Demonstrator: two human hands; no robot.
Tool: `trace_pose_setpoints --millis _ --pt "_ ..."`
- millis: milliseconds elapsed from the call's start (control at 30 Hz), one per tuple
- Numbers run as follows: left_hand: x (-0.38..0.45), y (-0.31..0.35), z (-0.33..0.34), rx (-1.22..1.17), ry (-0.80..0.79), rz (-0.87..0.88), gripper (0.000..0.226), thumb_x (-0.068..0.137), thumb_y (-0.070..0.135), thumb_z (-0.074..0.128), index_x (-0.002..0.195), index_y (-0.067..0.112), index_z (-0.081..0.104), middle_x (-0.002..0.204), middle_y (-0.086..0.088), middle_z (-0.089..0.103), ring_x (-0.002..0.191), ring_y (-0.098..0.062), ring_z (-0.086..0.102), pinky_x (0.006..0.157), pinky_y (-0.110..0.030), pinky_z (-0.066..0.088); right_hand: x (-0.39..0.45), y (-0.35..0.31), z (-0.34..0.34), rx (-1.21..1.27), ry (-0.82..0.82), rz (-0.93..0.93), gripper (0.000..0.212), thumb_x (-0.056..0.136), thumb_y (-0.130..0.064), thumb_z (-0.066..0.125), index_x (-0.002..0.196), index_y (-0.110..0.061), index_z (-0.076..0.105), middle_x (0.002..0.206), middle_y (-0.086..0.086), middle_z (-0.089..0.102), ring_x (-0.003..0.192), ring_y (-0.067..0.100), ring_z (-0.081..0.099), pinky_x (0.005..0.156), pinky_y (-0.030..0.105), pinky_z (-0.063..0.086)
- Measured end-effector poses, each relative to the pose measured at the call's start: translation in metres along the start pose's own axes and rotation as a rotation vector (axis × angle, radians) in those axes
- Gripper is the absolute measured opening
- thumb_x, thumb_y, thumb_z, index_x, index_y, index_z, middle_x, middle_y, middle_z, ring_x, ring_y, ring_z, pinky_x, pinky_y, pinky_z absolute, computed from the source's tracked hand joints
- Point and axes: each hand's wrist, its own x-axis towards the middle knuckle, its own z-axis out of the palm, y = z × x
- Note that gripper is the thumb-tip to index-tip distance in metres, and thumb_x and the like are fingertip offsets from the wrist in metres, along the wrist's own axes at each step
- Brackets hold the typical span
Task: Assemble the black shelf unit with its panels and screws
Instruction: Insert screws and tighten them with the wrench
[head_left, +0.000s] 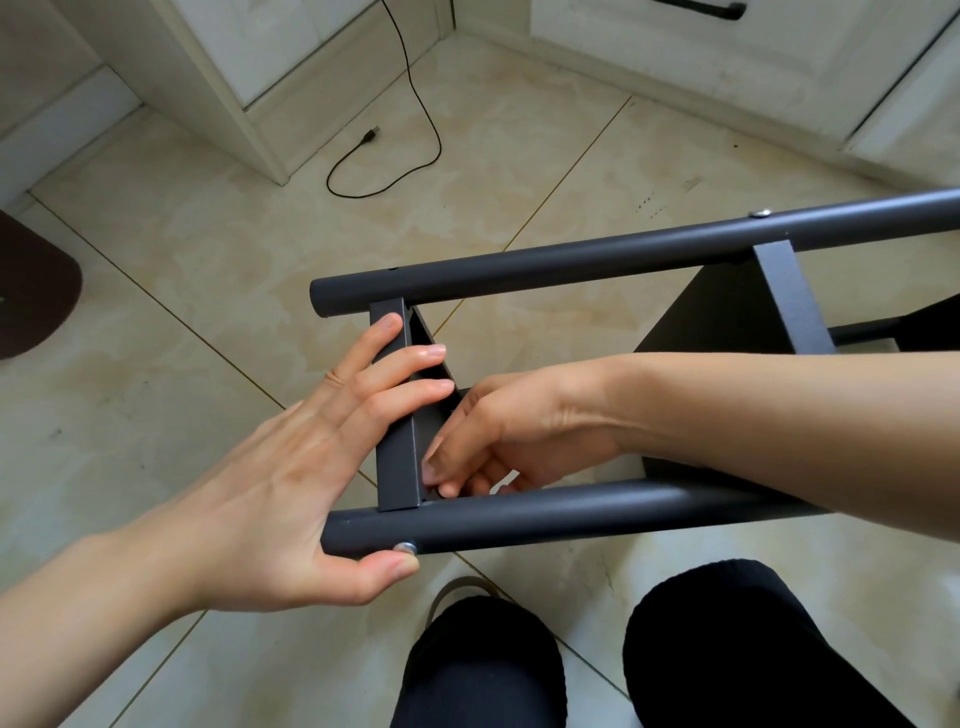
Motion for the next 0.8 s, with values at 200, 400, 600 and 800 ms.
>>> trace_pose_setpoints --millis 200,400,600,800 --pt "-0.0007 -0.0004 0.0013 -0.010 0.002 0.001 0.092 0.071 0.057 0.062 0.152 0.027 0.029 0.165 0.011 0.017 0.156 -0.021 0.004 0.097 -0.030 0.037 0.0017 0.0013 0.0010 -0.012 -0.003 0.013 0.025 0.094 -0.017 0.062 0.070 -0.015 0.068 0.066 -0.002 0.061 0.060 0.010 0.049 0.063 0.024 0.040" --pt "-0.0010 -0.0003 0.0010 -0.016 0.003 0.002 0.092 0.072 0.058 0.062 0.151 0.027 0.029 0.165 0.011 0.017 0.156 -0.021 0.004 0.097 -0.028 0.036 0.0017 0.0000 0.0006 -0.022 -0.005 0.007 0.025 0.094 -0.017 0.062 0.069 -0.013 0.066 0.066 -0.001 0.057 0.061 0.012 0.047 0.063 0.024 0.040" --pt "-0.0007 -0.0005 0.0013 -0.020 0.004 0.005 0.090 0.072 0.057 0.062 0.150 0.027 0.031 0.165 0.011 0.017 0.156 -0.021 0.004 0.097 -0.028 0.035 0.0023 0.0005 0.0016 0.005 -0.015 -0.002 0.029 0.096 -0.019 0.058 0.068 -0.016 0.066 0.065 -0.002 0.059 0.060 0.011 0.049 0.060 0.022 0.043" --pt "-0.0005 -0.0005 0.0018 -0.026 0.005 0.002 0.089 0.071 0.057 0.063 0.149 0.027 0.032 0.165 0.010 0.018 0.156 -0.022 0.004 0.097 -0.031 0.037 0.0027 0.0022 0.0022 0.002 -0.003 -0.038 0.030 0.096 -0.015 0.060 0.066 -0.013 0.066 0.067 0.000 0.059 0.059 0.010 0.050 0.054 0.019 0.048"
